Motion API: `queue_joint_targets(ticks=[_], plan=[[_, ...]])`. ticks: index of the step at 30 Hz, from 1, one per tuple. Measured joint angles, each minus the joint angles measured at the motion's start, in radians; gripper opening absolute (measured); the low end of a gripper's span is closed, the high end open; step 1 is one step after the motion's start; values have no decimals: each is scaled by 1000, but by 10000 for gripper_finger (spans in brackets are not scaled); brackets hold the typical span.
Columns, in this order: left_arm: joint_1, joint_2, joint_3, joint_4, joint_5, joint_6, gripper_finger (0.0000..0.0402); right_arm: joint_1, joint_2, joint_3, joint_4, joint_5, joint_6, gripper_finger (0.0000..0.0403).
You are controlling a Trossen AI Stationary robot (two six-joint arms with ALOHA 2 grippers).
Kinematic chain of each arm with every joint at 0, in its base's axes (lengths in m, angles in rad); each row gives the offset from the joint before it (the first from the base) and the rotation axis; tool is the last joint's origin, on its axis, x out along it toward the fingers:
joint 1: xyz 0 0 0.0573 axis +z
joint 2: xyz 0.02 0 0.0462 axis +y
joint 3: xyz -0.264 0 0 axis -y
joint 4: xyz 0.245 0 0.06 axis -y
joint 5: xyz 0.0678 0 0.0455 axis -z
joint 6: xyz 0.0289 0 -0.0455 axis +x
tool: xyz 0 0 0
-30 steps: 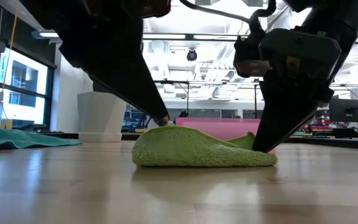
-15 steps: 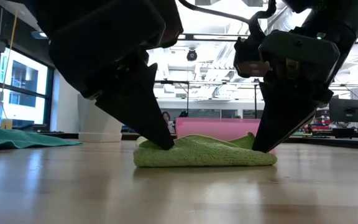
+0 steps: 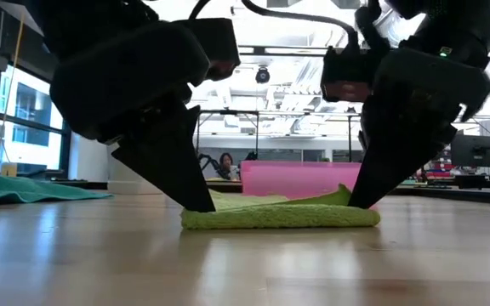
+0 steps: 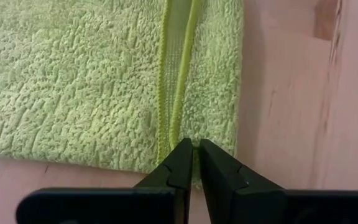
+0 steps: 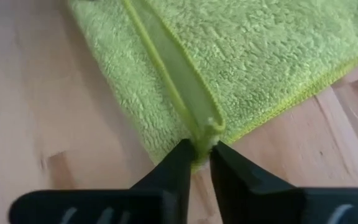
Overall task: Roll microfiber towels into tight, uniform cylinder then place into a basket
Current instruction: Roll the light green microfiber cloth
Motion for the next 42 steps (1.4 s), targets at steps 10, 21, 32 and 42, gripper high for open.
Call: queue_joint_targets(ticks=[10,21,32,42], plan=[[1,39,4,40,-21,1,23,8,-165,2,-9,-46,-87,83],[2,37,3,51,-18,1,23,103,-72,1,132,77,-475,84],[2,39,2,66,-7,1,23,114,14,0,170,90,-594,174],[-2,39,2,69,-4,-16,23,97,55,0,143,97,-603,204]])
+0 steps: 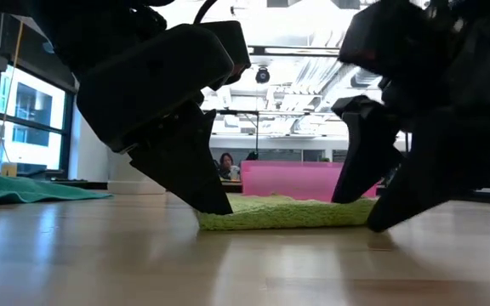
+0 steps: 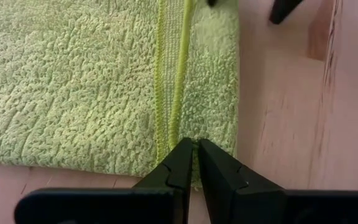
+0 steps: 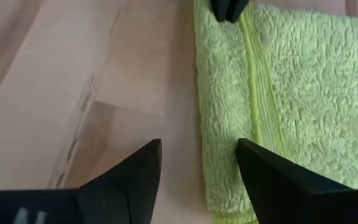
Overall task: Roll microfiber towels into tight, uniform cylinder then place into a basket
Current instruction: Roll the light green microfiber cloth
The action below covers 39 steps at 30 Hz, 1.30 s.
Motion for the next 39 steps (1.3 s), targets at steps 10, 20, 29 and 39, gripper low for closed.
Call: queue_joint_targets(ticks=[10,20,29,39], plan=[[0,0,0,2,0,8,23,3,17,3,-21,58,4,204],[-1,1,-1,18,21,18,23,0,19,2,-35,101,52,204],[-3,1,-1,21,24,19,23,-25,18,4,-90,51,207,196],[-5,3,1,47,34,19,23,-25,18,3,-109,-25,316,74]])
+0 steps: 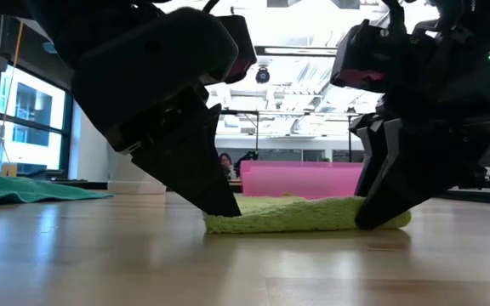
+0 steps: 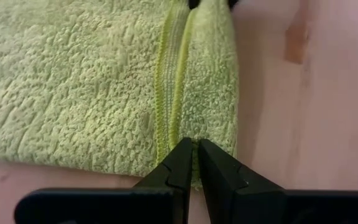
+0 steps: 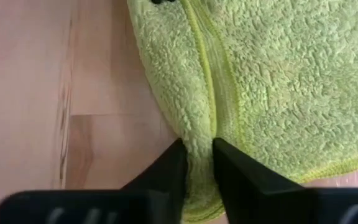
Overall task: Roll microfiber towels into tight, uniform cylinder then place into a basket
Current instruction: Roll the light green microfiber cloth
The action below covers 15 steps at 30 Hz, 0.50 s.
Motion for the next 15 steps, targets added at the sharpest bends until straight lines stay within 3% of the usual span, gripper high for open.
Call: queue_joint_targets(ticks=[5,12,15], plan=[[-1,4,27,-12,14,9,23,0,0,-1,-4,-28,2,11],[-31,5,112,-47,24,92,23,-3,-2,-2,-1,-76,29,10],[-50,5,170,-104,18,131,23,-3,-5,-3,29,-154,29,4]])
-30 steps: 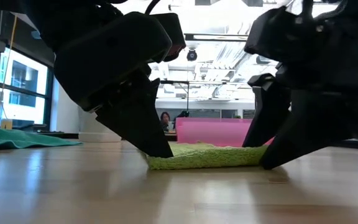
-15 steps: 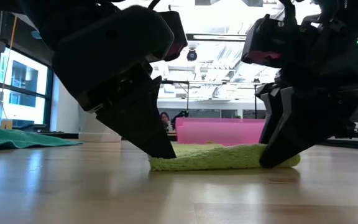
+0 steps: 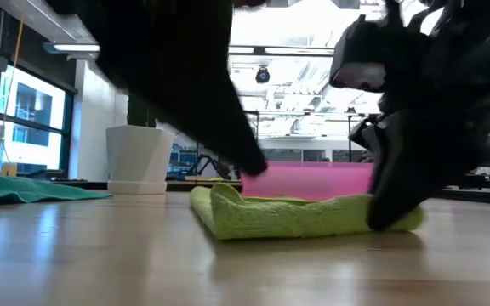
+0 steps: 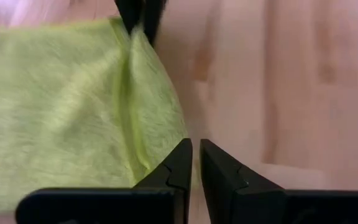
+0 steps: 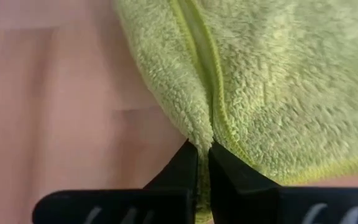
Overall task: Roll microfiber towels into tight, uniform cylinder then place into a basket
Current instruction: Roll the light green microfiber cloth
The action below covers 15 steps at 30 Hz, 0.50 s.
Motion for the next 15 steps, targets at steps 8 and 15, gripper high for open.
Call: queue_joint_targets(ticks=[8,15], plan=[[-48,-4,113,-78,-45,111,23,-47,-54,-6,54,-239,52,3],[-58,-5,117,-80,-76,150,23,-132,-57,-5,63,-339,225,3]])
